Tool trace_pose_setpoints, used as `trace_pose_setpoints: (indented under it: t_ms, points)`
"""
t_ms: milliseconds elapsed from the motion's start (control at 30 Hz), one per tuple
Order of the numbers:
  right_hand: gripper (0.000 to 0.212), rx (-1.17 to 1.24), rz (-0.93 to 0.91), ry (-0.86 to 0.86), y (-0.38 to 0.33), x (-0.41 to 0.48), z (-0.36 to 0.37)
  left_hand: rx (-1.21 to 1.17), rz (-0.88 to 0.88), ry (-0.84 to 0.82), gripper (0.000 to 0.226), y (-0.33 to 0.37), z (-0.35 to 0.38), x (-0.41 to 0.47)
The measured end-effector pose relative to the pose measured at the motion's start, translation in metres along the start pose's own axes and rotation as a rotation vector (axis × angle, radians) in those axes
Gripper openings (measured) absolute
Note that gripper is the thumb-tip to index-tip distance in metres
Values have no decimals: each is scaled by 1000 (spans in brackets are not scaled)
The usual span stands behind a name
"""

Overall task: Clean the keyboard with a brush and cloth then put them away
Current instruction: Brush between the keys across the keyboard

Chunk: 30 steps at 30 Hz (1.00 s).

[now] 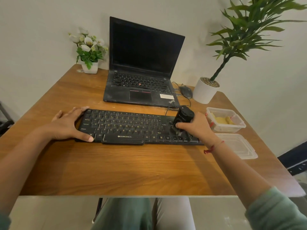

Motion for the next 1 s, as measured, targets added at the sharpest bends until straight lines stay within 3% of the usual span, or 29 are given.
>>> trace_pose_setpoints:
  t_ms: [67,233,367,500,633,867,1000]
  points:
    - [31,13,26,66,0,1,2,-5,-6,4,147,2,0,-2]
    - [42,157,54,-141,-9,-7,8,-2,0,2,144,1,1,-1]
    - [28,-25,31,48,-8,-8,-1,14,3,-1,144,0,1,1]
    - [27,10,-14,-57,-16,-26,8,13,1,2,143,-2,1,1]
    - [25,-89,31,106,-7,-29,-9,13,1,4,143,-1,2,1]
    - [21,122,57,32,1,-41,-7,3,4,6,141,-1,1,3]
    - [29,-226,-88,106,-12,-41,-2,9,-2,14,142,-1,2,1]
Point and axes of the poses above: each hand's wrist, its own x-axis towards the middle knuckle, its own z-axis out of the palm, y = z × x, the point moved 1 cm from there along x, towards the middle knuckle, and after that the axes turned 11 degrees about -z, right-handed, at the moved point
